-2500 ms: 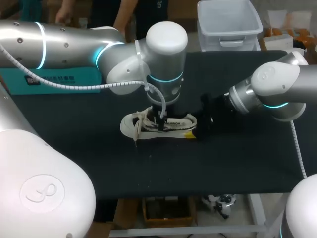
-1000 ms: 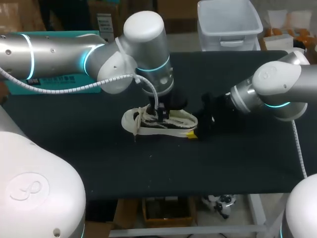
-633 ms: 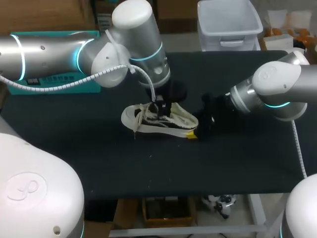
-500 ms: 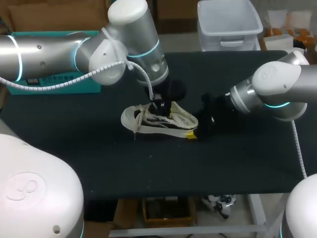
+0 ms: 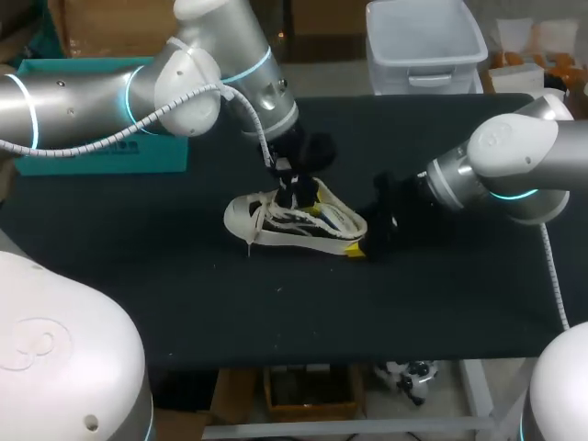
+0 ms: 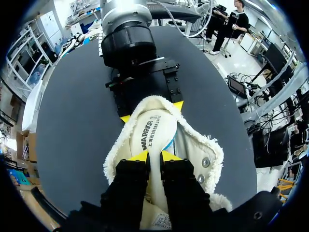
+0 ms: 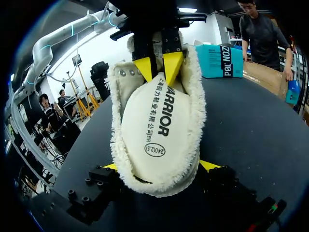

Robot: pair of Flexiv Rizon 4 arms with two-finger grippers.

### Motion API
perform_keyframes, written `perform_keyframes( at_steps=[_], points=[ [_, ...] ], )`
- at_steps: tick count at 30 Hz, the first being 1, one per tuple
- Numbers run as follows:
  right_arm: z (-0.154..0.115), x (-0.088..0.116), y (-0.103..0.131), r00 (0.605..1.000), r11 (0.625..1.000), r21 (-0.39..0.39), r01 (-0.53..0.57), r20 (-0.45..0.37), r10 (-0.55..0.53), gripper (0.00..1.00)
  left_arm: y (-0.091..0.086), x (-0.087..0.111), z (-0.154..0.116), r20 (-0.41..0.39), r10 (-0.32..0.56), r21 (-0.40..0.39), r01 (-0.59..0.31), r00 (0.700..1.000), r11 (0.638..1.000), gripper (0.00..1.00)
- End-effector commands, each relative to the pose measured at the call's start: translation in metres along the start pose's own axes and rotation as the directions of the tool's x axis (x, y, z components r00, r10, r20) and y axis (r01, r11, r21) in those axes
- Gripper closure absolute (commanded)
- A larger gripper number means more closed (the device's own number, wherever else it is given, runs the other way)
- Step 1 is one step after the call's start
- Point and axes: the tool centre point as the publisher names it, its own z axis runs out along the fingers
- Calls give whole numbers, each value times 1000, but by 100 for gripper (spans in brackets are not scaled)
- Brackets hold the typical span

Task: Open the shoe tongue, take the insole out of the shoe, put the insole back into the shoe, and pack the shoe into the shoebox

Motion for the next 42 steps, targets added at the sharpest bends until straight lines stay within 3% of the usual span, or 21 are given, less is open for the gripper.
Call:
perform_keyframes(
  at_steps=[1, 14, 21, 29, 40, 41, 42],
  points=[
    [11, -3, -10, 1000, 1000, -2, -1, -5, 1, 100, -2, 4, -11, -2, 13, 32, -13, 1000, 999, 100],
    [11, -3, -10, 1000, 1000, -2, -1, -5, 1, 100, -18, 12, -28, -20, 56, 130, -53, 998, 990, 100],
    [11, -3, -10, 1000, 1000, -2, -1, -5, 1, 100, -28, 17, -42, -41, 134, 213, -122, 990, 969, 100],
    [11, -3, -10, 1000, 1000, -2, -1, -5, 1, 100, -43, 24, -69, -49, 292, 345, -258, 955, 902, 100],
    [-4, 1, -11, 1000, 1000, 19, -25, 12, 25, 100, -67, 36, -106, -27, 415, 461, -357, 909, 813, 100],
    [-8, 2, -11, 999, 999, 21, -32, 15, 32, 79, -69, 37, -111, -25, 425, 473, -364, 905, 802, 100],
    [-12, 3, -12, 999, 999, 25, -37, 16, 37, 31, -71, 37, -115, -24, 437, 486, -371, 899, 791, 100]
  ],
)
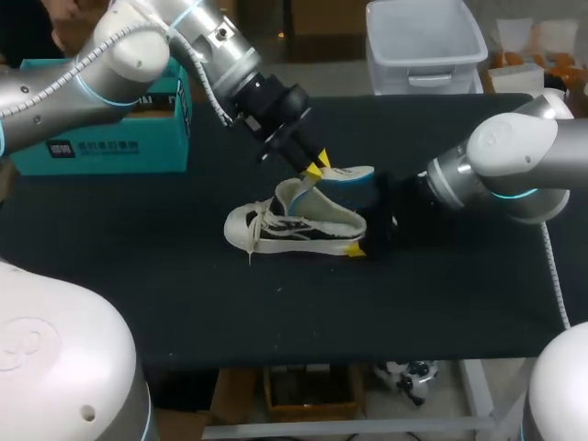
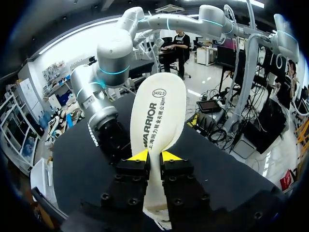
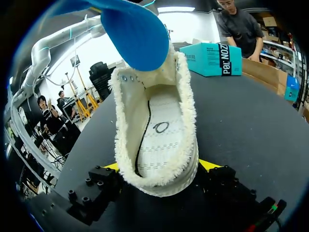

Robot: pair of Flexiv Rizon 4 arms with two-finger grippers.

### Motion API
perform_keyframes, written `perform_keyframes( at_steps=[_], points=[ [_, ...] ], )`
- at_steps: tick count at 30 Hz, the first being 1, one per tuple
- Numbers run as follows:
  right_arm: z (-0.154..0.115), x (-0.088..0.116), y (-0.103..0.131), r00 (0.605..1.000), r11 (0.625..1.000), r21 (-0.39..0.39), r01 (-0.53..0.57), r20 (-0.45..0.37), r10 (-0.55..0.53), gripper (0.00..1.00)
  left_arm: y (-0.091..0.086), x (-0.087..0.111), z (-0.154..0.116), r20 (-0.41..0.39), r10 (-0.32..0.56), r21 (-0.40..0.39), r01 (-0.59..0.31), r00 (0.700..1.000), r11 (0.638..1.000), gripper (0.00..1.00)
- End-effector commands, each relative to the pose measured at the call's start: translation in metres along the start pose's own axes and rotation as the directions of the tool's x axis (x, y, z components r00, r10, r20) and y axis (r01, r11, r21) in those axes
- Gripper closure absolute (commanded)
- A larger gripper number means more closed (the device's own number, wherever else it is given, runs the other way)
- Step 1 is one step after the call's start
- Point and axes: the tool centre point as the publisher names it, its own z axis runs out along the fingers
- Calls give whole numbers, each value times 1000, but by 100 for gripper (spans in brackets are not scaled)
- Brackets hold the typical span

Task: Open the shoe tongue, take the insole out of the shoe, put the insole back into the shoe, and pack the shoe into the shoebox

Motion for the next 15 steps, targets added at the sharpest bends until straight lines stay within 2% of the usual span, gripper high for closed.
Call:
perform_keyframes(
  at_steps=[1, 9, 15],
  points=[
    [-11, 4, -11, 1000, 1000, 18, -21, 9, 21, 0, -9, 0, -11, -11, 25, 30, -24, 1000, 999, 100],
    [-59, 10, -7, 996, 986, 149, -74, 55, 67, 0, -19, 3, -30, -12, 45, 104, -43, 999, 994, 100],
    [-96, 8, 25, 997, 956, 290, -46, 80, 23, 0, -12, 17, -61, 22, 50, 193, -53, 999, 980, 100]
  ],
)
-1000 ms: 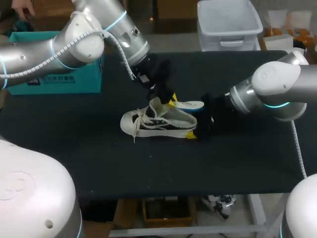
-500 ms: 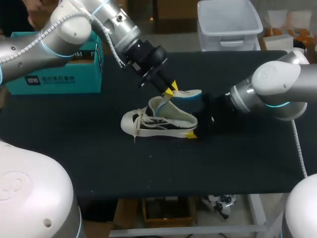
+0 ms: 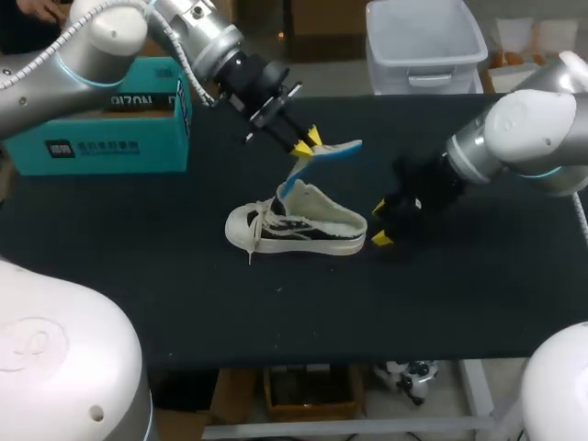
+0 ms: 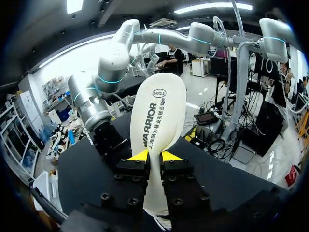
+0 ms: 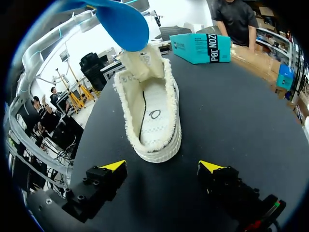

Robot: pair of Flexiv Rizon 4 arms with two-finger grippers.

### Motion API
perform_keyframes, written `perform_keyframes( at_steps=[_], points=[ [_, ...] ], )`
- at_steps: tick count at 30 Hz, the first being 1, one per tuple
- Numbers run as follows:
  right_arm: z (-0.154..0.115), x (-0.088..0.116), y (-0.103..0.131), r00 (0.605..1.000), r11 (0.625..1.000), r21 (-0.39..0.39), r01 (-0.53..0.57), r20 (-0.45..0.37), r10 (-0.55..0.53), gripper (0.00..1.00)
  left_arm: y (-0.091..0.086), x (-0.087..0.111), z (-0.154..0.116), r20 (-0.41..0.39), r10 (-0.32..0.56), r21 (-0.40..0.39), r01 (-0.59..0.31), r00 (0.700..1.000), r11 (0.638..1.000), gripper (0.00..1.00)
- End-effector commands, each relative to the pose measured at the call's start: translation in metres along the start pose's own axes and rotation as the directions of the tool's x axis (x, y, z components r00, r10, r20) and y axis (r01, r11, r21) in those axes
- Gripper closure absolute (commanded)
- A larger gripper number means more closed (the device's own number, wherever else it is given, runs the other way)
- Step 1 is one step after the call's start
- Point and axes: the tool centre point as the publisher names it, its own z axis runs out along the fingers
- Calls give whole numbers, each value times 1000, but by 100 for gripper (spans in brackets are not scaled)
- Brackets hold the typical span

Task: Open the shoe tongue, take the insole out of the shoe, put the insole back into the shoe, and pack the shoe into the shoebox

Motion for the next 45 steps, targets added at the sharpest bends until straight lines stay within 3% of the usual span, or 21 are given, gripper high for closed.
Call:
perform_keyframes(
  at_steps=[1, 11, 21, 28, 37, 45],
  points=[
    [-38, 8, 29, 999, 989, 146, 21, 23, -25, 0, 10, 17, -25, 32, 3, 57, -5, 999, 998, 100],
    [-61, -5, 76, 993, 942, 321, 95, 33, -111, 0, 8, 55, -67, 120, 9, 88, -19, 993, 996, 100],
    [-49, -14, 103, 990, 885, 454, 100, 45, -135, 0, 5, 73, -82, 159, 18, 88, -32, 987, 996, 100],
    [-29, -10, 122, 985, 844, 528, 91, 77, -155, 0, 24, 97, -98, 209, -28, 98, 8, 977, 995, 100],
    [-1, 9, 133, 978, 825, 559, 86, 111, -178, 0, 46, 122, -112, 252, -81, 97, 58, 964, 994, 100],
    [23, 0, 137, 978, 804, 593, 51, 135, -161, 0, 64, 137, -115, 263, -112, 100, 88, 958, 991, 100]
  ],
)
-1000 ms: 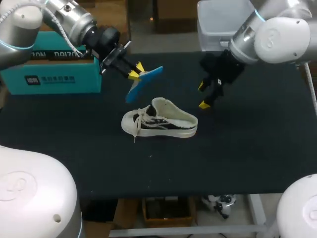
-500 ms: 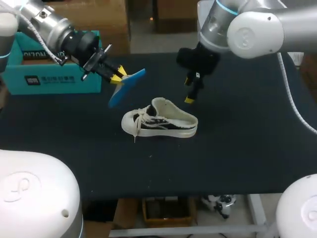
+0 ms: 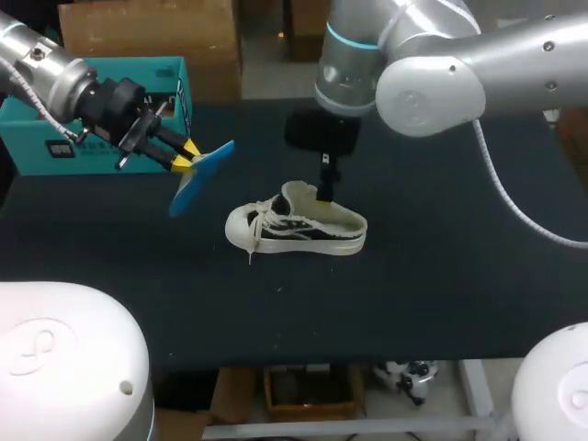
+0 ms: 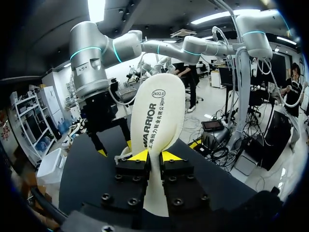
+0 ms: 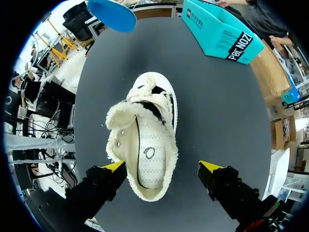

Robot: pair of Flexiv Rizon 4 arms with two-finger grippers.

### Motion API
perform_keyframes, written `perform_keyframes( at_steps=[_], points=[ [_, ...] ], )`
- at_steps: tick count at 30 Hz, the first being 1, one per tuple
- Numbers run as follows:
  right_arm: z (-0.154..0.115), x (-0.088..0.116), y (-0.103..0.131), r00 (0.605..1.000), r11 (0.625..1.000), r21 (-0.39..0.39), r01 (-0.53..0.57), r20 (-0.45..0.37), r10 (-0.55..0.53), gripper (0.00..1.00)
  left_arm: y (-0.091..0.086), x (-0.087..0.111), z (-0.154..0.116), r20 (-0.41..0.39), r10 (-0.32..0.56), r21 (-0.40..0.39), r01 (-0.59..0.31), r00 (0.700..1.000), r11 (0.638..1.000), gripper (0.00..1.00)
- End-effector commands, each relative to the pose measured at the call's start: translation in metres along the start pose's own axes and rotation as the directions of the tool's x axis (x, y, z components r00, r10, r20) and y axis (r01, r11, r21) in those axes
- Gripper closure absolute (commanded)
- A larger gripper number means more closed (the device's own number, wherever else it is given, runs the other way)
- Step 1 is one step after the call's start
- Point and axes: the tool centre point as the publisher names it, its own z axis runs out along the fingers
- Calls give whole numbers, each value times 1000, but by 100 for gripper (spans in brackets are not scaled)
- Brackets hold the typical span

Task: Open the shoe tongue, take the insole out of the shoe, put the insole back into the shoe, and pack the shoe into the shoebox

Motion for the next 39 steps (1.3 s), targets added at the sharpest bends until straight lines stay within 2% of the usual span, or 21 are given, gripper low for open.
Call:
perform_keyframes(
  at_steps=[1, 7, 14, 15, 16, 32, 39],
  points=[
    [12, -7, 12, 1000, 998, 65, -6, 2, 6, 0, 9, 7, -2, 58, -10, 3, 10, 998, 1000, 100],
    [21, -8, 22, 999, 996, 87, -28, 28, 25, 0, 19, 10, -7, 61, -19, 7, 18, 998, 1000, 100],
    [35, -11, 26, 999, 995, 87, -43, 21, 42, 0, 27, 7, -9, 48, -27, 9, 27, 998, 1000, 100],
    [37, -11, 28, 999, 995, 89, -41, 23, 39, 64, 29, 7, -10, 45, -29, 10, 28, 999, 1000, 100],
    [38, -11, 29, 999, 995, 90, -40, 25, 38, 100, 29, 7, -10, 43, -30, 11, 29, 999, 1000, 100],
    [40, -5, 29, 994, 987, 120, -109, 43, 105, 100, 30, -6, -6, -35, -1, 34, 2, 999, 999, 100],
    [31, 2, 29, 974, 968, 112, -224, 58, 219, 100, 23, -23, 0, -126, 52, 75, -43, 991, 996, 100]
  ],
)
